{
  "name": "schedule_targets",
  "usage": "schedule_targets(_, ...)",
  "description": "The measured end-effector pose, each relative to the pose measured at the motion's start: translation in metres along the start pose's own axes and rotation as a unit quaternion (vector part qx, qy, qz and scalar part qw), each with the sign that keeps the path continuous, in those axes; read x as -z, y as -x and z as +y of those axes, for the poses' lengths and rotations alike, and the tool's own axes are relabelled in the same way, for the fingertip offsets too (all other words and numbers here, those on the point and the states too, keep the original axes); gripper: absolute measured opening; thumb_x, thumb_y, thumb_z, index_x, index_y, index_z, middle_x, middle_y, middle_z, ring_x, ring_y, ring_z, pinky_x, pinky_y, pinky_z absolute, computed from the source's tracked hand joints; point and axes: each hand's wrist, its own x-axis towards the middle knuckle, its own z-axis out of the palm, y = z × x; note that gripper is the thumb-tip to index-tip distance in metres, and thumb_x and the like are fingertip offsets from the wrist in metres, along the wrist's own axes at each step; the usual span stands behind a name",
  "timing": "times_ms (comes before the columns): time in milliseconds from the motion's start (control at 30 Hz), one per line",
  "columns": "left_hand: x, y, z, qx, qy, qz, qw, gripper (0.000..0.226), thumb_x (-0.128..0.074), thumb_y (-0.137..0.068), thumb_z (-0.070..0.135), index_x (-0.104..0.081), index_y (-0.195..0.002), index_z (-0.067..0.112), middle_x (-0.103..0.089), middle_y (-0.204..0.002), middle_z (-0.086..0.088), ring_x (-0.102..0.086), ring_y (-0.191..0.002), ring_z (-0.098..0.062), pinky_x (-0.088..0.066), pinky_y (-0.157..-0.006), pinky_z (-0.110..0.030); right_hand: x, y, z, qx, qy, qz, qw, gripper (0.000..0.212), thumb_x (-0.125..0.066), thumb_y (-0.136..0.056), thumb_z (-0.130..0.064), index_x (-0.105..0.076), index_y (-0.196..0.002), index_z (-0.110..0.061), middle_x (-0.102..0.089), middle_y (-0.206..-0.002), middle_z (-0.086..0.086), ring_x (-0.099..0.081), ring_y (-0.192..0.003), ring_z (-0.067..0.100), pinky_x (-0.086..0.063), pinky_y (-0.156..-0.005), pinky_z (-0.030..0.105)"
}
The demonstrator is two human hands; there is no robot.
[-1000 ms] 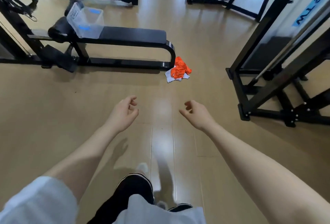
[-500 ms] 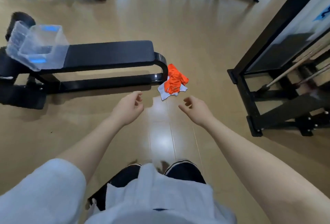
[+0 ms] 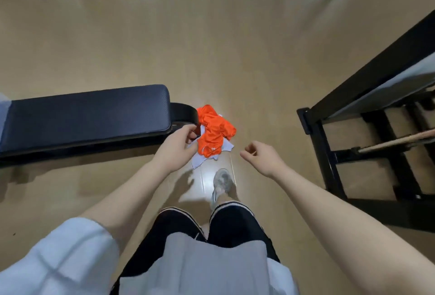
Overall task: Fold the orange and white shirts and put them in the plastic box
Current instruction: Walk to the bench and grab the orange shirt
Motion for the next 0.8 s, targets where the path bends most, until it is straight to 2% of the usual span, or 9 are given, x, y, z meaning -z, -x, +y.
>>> schedule_targets(167,-0.032,-0.129,-0.022,0.074,0.042,-0.014,0.996,0.039,-0.056,-0.087,0.015,-0.05,-0.125,0.012,-0.054,-0.099,0.005,-0.055,-0.087,-0.015,-0.038,-0.079,-0.024,-0.004,-0.126,0.016,-0.032,0.059,-0.091,0.994,0.03,-0.052,-0.09,-0.03,-0.057,-0.105,-0.004,-0.064,-0.109,0.014,-0.058,-0.099,0.031,-0.042,-0.076,0.034)
schedule_targets(267,-0.075,-0.196,-0.061,0.111,0.088,-0.019,0.99,0.039,-0.055,-0.085,0.019,-0.052,-0.124,0.012,-0.056,-0.097,0.004,-0.057,-0.091,-0.017,-0.044,-0.085,-0.029,-0.039,-0.197,0.04,-0.047,0.072,-0.115,0.99,0.03,-0.052,-0.09,-0.03,-0.055,-0.105,-0.005,-0.063,-0.107,0.016,-0.058,-0.101,0.032,-0.042,-0.077,0.034)
schedule_targets(367,-0.14,-0.261,-0.121,0.136,0.093,-0.068,0.984,0.042,-0.053,-0.086,0.02,-0.05,-0.127,0.013,-0.058,-0.1,0.004,-0.058,-0.095,-0.018,-0.045,-0.085,-0.03,-0.104,-0.276,0.08,-0.067,0.083,-0.142,0.984,0.028,-0.052,-0.089,-0.029,-0.054,-0.104,-0.006,-0.062,-0.108,0.018,-0.057,-0.103,0.032,-0.042,-0.079,0.034)
schedule_targets(500,-0.221,-0.327,-0.206,0.154,0.064,-0.102,0.981,0.044,-0.053,-0.086,0.024,-0.047,-0.129,0.015,-0.058,-0.106,0.004,-0.056,-0.093,-0.015,-0.041,-0.081,-0.025,-0.194,-0.364,0.129,-0.104,0.058,-0.154,0.981,0.031,-0.049,-0.092,-0.027,-0.052,-0.114,-0.005,-0.058,-0.117,0.016,-0.054,-0.111,0.031,-0.041,-0.086,0.035)
schedule_targets(600,-0.269,-0.359,-0.26,0.158,0.048,-0.115,0.98,0.04,-0.054,-0.088,0.02,-0.048,-0.128,0.017,-0.058,-0.108,0.005,-0.054,-0.088,-0.011,-0.038,-0.077,-0.022,-0.26,-0.418,0.16,-0.122,0.019,-0.121,0.985,0.032,-0.051,-0.091,-0.022,-0.054,-0.116,-0.003,-0.058,-0.119,0.018,-0.053,-0.113,0.032,-0.039,-0.092,0.036)
schedule_targets(667,-0.296,-0.375,-0.29,0.156,0.058,-0.112,0.98,0.041,-0.054,-0.089,0.018,-0.048,-0.129,0.015,-0.058,-0.112,0.002,-0.056,-0.093,-0.013,-0.039,-0.079,-0.021,-0.299,-0.449,0.177,-0.141,-0.036,-0.082,0.986,0.032,-0.055,-0.088,-0.021,-0.055,-0.114,-0.003,-0.059,-0.116,0.019,-0.054,-0.109,0.034,-0.044,-0.09,0.04)
schedule_targets(733,-0.319,-0.386,-0.314,0.144,0.069,-0.11,0.981,0.043,-0.053,-0.088,0.015,-0.046,-0.131,0.013,-0.058,-0.114,-0.001,-0.057,-0.1,-0.014,-0.042,-0.085,-0.023,-0.33,-0.478,0.19,-0.183,-0.097,-0.037,0.978,0.035,-0.055,-0.088,-0.021,-0.053,-0.117,-0.003,-0.057,-0.118,0.02,-0.053,-0.109,0.035,-0.045,-0.09,0.042)
schedule_targets(800,-0.336,-0.396,-0.331,0.138,0.076,-0.105,0.982,0.042,-0.052,-0.089,0.013,-0.046,-0.131,0.013,-0.058,-0.114,0.001,-0.058,-0.096,-0.013,-0.045,-0.085,-0.025,-0.354,-0.506,0.199,-0.22,-0.153,0.021,0.963,0.038,-0.056,-0.088,-0.021,-0.05,-0.121,-0.003,-0.056,-0.121,0.021,-0.052,-0.112,0.036,-0.043,-0.093,0.042)
